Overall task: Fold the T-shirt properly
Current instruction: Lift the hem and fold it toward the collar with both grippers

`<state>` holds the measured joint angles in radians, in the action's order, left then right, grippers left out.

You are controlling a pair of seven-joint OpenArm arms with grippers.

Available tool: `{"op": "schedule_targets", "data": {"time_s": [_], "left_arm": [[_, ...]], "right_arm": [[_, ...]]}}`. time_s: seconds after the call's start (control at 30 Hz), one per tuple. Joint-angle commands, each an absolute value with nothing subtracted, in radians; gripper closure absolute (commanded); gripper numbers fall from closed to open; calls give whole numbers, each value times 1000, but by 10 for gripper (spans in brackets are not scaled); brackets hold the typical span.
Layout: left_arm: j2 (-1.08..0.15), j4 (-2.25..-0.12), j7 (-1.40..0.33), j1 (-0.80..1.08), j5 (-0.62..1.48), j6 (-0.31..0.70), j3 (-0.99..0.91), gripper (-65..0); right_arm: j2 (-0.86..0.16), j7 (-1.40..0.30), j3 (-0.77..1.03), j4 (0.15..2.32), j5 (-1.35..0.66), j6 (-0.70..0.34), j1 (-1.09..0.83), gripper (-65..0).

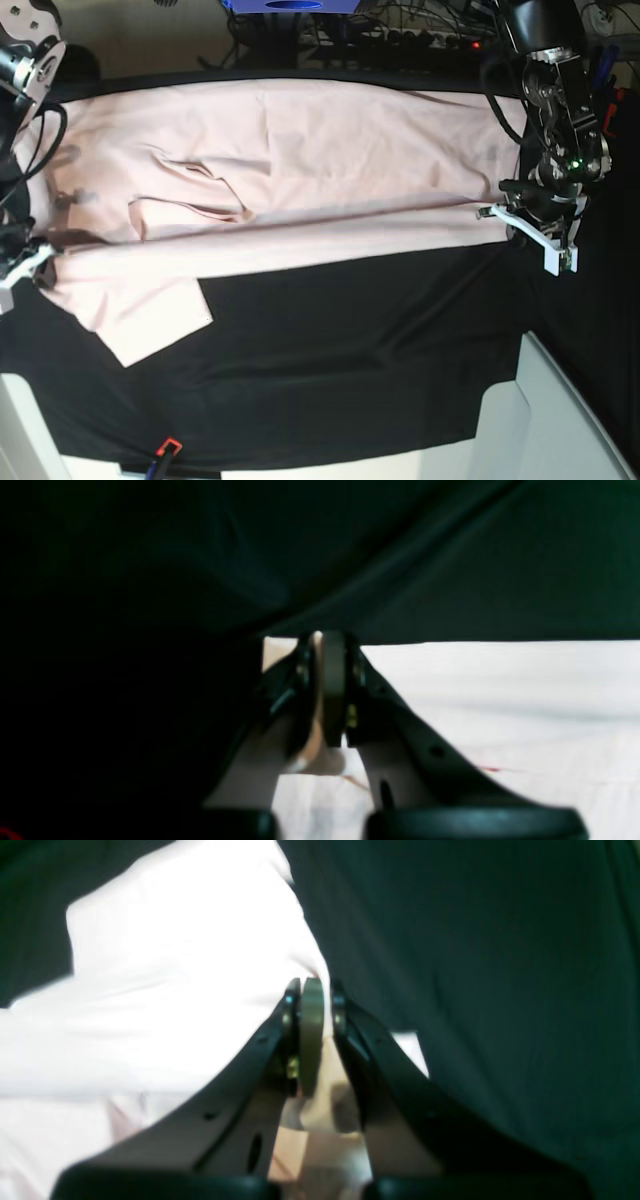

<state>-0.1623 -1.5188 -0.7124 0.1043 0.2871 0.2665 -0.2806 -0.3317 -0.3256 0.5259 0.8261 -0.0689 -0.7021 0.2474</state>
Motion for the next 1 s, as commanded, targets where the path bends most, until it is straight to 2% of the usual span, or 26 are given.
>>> {"op": "schedule_targets", "data": {"time_s": [0.0, 0.37, 0.7, 0.97], "left_arm": [[-176, -1558, -687, 105, 288, 263, -285, 0], [-179, -1580, -687, 211, 288, 263, -222, 0], [-208, -1580, -687, 219, 288, 263, -226, 0], [-213, -1580, -687, 214, 288, 263, -226, 0]], "right_arm": [[-354, -297, 529, 843, -87, -698, 268, 0], [-346, -297, 529, 845, -88, -698, 191, 0], [-355, -297, 532, 849, -87, -698, 147, 0], [-354, -374, 536, 966, -87, -698, 120, 0]]}}
